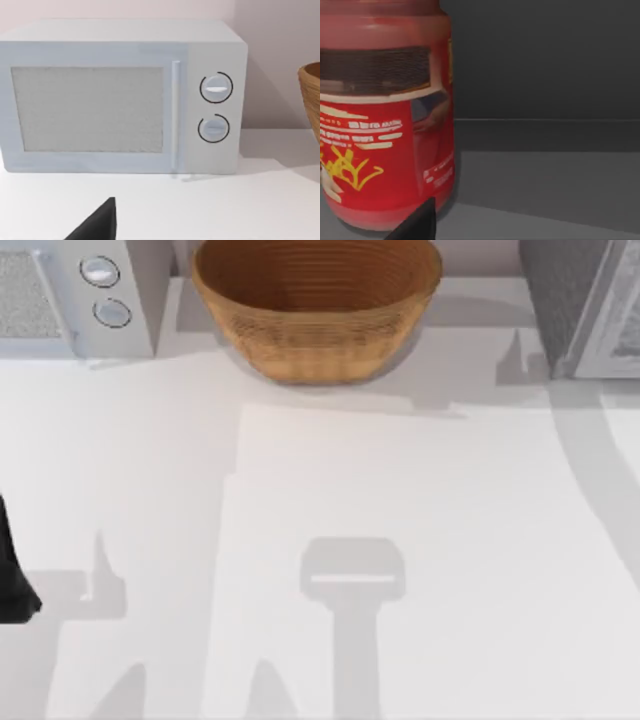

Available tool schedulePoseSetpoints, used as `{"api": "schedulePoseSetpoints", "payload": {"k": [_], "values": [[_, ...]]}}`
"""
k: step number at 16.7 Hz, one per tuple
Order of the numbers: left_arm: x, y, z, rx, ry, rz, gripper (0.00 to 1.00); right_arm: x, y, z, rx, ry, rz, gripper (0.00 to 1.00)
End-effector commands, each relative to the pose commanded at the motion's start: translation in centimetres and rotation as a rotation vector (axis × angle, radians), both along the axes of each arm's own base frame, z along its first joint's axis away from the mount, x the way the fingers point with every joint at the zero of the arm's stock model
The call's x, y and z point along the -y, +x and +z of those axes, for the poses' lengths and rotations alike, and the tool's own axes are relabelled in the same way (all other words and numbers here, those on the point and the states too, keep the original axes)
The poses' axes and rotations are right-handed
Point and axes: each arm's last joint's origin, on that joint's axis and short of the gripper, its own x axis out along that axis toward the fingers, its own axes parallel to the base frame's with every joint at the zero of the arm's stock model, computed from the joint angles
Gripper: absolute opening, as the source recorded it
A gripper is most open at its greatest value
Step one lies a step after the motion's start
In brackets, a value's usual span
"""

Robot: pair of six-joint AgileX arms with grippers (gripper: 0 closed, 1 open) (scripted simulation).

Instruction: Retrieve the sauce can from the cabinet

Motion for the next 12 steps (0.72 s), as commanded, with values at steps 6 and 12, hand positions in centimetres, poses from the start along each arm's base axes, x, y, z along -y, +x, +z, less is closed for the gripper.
{"api": "schedulePoseSetpoints", "payload": {"k": [6, 12], "values": [[0.0, 0.0, 0.0, 0.000, 0.000, 0.000, 1.00, -0.6, 1.6, 1.2, 0.003, 0.002, 0.000, 1.00], [0.0, 0.0, 0.0, 0.000, 0.000, 0.000, 1.00, -2.2, 2.4, 1.3, 0.006, 0.003, -0.007, 1.00]]}}
